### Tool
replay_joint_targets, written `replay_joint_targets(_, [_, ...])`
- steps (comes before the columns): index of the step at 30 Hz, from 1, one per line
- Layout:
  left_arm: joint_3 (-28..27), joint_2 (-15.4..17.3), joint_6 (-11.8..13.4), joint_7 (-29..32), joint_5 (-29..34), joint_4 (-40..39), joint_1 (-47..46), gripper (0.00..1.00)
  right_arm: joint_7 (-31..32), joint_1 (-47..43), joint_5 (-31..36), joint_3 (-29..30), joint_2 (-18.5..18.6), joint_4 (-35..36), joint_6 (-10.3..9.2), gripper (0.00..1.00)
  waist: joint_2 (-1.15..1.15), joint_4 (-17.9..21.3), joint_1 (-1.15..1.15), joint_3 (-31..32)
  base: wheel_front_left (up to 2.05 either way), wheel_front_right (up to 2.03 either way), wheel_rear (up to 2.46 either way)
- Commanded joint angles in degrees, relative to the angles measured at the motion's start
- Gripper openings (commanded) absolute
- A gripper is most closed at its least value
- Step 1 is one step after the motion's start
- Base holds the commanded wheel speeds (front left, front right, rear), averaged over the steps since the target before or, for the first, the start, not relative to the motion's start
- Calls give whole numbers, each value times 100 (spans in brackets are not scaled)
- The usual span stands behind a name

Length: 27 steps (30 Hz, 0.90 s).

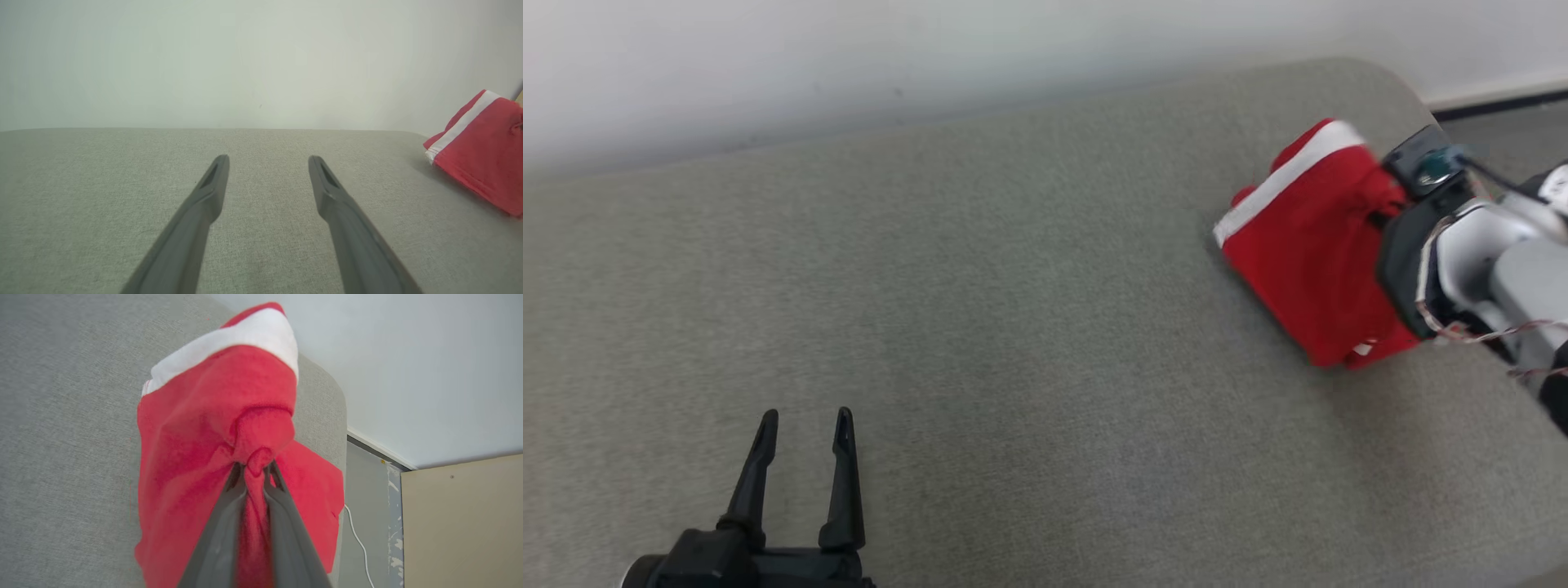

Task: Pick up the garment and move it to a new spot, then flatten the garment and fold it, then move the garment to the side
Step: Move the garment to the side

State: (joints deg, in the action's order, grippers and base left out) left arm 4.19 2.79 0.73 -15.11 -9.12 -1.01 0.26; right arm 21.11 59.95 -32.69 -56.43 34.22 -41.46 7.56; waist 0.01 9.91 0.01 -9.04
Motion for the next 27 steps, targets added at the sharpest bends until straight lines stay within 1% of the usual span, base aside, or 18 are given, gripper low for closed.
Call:
replay_joint_targets(1, [-55,24,-65,0,117,12,-100,100,-128,140,-105,1,61,-146,-19,0,-1,379,-1,-453,0,0,0])
replay_joint_targets(4, [-109,83,-133,0,238,-14,-154,100,-338,295,-187,75,107,-463,-19,0,-1,450,-1,-669,0,0,0])
replay_joint_targets(7, [-123,122,-198,-1,353,-52,-250,100,-587,426,-177,193,57,-831,-19,0,-1,490,-1,-894,0,0,0])
replay_joint_targets(9, [-137,156,-223,-1,399,-77,-315,100,-764,508,-78,223,58,-1079,-19,0,-1,493,-1,-1021,0,0,0])
replay_joint_targets(10, [-147,183,-277,-1,437,-94,-368,100,-953,591,23,274,33,-1349,-19,0,-1,498,-1,-1107,0,0,0])
replay_joint_targets(14, [-139,223,-335,-1,492,-107,-462,100,-1263,691,341,286,-16,-1851,-19,0,-1,491,-1,-1220,0,0,0])
replay_joint_targets(18, [-119,221,-370,-1,500,-78,-497,100,-1557,732,510,339,-69,-2134,-19,0,-1,457,-1,-1265,0,0,0])
replay_joint_targets(19, [-109,221,-386,-1,500,-61,-506,100,-1662,755,575,346,-89,-2216,-19,39,-1,448,-1,-1284,0,0,0])
replay_joint_targets(20, [-108,222,-394,-1,510,-50,-524,100,-1750,773,629,374,-127,-2313,-19,100,-1,444,-1,-1293,0,0,0])
replay_joint_targets(24, [-98,219,-412,0,532,-11,-578,100,-1975,811,740,503,-297,-2690,-19,100,-1,425,-1,-1296,0,0,0])
replay_joint_targets(27, [-126,195,-394,0,490,13,-575,100,-2235,768,780,635,-425,-2868,-19,100,-1,390,-1,-1181,0,0,0])
